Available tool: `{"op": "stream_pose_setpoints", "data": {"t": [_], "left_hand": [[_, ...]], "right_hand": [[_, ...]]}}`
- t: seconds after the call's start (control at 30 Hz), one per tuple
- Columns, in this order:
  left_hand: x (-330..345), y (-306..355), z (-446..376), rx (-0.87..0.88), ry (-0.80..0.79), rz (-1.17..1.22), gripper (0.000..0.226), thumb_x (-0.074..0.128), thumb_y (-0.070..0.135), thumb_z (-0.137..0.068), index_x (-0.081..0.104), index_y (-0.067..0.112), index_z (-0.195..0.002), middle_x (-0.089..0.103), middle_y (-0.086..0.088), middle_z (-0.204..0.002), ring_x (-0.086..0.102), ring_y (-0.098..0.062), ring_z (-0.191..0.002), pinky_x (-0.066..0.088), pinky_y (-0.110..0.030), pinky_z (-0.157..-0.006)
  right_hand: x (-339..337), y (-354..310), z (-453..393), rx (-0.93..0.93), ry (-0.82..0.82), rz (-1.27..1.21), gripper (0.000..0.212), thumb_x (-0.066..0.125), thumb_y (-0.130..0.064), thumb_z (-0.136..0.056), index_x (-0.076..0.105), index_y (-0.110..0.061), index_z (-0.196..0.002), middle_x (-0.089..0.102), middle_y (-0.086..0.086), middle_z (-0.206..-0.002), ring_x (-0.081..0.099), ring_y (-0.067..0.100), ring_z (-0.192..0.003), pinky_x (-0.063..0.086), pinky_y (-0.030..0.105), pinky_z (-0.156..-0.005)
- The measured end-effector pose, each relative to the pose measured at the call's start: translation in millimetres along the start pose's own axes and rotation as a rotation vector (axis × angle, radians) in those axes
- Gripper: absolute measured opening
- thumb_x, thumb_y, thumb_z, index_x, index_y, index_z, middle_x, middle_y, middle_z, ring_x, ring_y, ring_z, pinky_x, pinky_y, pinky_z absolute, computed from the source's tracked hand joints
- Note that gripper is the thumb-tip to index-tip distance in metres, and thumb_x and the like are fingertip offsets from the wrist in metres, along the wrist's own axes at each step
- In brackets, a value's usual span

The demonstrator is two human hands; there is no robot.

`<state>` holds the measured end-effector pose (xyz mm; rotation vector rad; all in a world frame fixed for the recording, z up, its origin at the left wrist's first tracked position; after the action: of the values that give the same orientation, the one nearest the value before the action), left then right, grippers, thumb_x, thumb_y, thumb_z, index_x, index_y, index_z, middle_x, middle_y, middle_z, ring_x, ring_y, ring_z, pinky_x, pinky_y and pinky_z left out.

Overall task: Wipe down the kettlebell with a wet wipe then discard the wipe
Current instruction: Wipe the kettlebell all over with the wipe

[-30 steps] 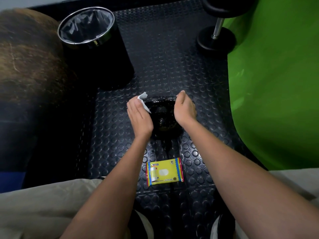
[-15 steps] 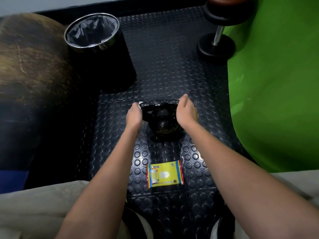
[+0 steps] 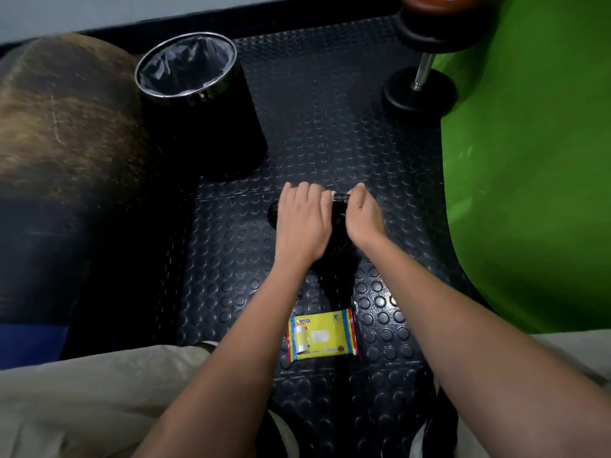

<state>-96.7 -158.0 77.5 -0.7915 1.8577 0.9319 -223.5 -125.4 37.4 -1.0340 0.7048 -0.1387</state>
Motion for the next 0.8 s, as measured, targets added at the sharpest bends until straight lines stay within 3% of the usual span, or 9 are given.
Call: {"op": "stream_pose_setpoints", "data": {"t": [0.13, 0.23, 0.47, 0.53, 0.63, 0.73, 0.8], "left_hand": [[0.2, -22.2, 18.8, -0.054, 0.056, 0.054, 0.044, 0.017, 0.034, -0.11, 0.055, 0.018, -0.125, 0.056, 0.002, -0.118, 0.048, -0.018, -0.119, 0.018, -0.039, -0.123], [6.5, -37.3, 24.7, -0.205, 0.136, 0.195, 0.038, 0.02, 0.031, -0.111, 0.053, 0.019, -0.125, 0.053, 0.003, -0.122, 0.046, -0.017, -0.122, 0.016, -0.036, -0.123], [1.8, -52.9, 29.8, -0.518, 0.21, 0.638, 0.038, 0.02, 0.026, -0.111, 0.056, 0.032, -0.099, 0.052, 0.02, -0.102, 0.048, 0.003, -0.102, 0.034, -0.017, -0.096], [11.3, -60.5, 33.1, -0.784, 0.149, 0.867, 0.038, 0.021, 0.034, -0.11, 0.057, 0.034, -0.097, 0.053, 0.016, -0.095, 0.051, 0.005, -0.092, 0.037, -0.013, -0.082], [39.5, -83.6, 42.4, -1.193, -0.038, 1.181, 0.04, 0.034, 0.04, -0.101, 0.062, 0.013, -0.094, 0.057, -0.001, -0.069, 0.052, -0.014, -0.063, 0.044, -0.025, -0.065], [47.8, -96.4, 39.3, -1.2, -0.143, 1.218, 0.037, 0.035, 0.024, -0.093, 0.066, 0.004, -0.086, 0.052, -0.014, -0.055, 0.045, -0.02, -0.044, 0.045, -0.03, -0.059], [42.6, -94.3, 36.4, -1.174, -0.167, 1.21, 0.03, 0.034, 0.019, -0.09, 0.062, 0.007, -0.087, 0.054, -0.012, -0.06, 0.045, -0.021, -0.049, 0.044, -0.029, -0.053]], "right_hand": [[0.6, -3.7, 3.8, -0.018, -0.015, -0.009, 0.063, 0.011, -0.051, -0.102, 0.06, -0.02, -0.127, 0.06, 0.007, -0.133, 0.05, 0.034, -0.128, 0.032, 0.055, -0.111], [0.5, -2.6, 1.1, -0.004, -0.024, -0.024, 0.06, 0.011, -0.05, -0.105, 0.058, -0.02, -0.128, 0.057, 0.006, -0.137, 0.046, 0.034, -0.133, 0.027, 0.057, -0.114], [1.9, 0.3, -0.8, -0.003, -0.022, -0.026, 0.054, 0.01, -0.05, -0.105, 0.058, -0.025, -0.11, 0.059, 0.004, -0.132, 0.046, 0.033, -0.133, 0.024, 0.058, -0.115], [2.3, 1.0, -1.1, 0.003, -0.015, -0.028, 0.057, 0.01, -0.05, -0.104, 0.059, -0.024, -0.114, 0.06, 0.003, -0.132, 0.046, 0.033, -0.132, 0.023, 0.058, -0.116], [2.6, 1.1, -1.4, 0.01, -0.01, -0.02, 0.059, 0.01, -0.05, -0.105, 0.059, -0.021, -0.122, 0.059, 0.004, -0.135, 0.045, 0.033, -0.133, 0.023, 0.058, -0.116], [1.7, -0.4, -1.6, 0.015, -0.004, 0.017, 0.06, 0.01, -0.049, -0.106, 0.058, -0.022, -0.13, 0.058, 0.003, -0.138, 0.044, 0.032, -0.136, 0.018, 0.056, -0.119], [1.6, -0.2, -1.9, 0.018, 0.004, 0.038, 0.061, 0.009, -0.048, -0.106, 0.057, -0.022, -0.133, 0.058, 0.002, -0.138, 0.044, 0.032, -0.136, 0.015, 0.054, -0.119]]}}
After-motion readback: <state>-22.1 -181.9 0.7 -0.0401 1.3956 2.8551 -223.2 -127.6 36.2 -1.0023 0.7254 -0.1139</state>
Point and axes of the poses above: each hand's wrist, its own z-axis away from the middle knuckle, its own x-axis out of the palm, y = z × x, the point moved 6 cm from there along -z, towards the middle knuckle
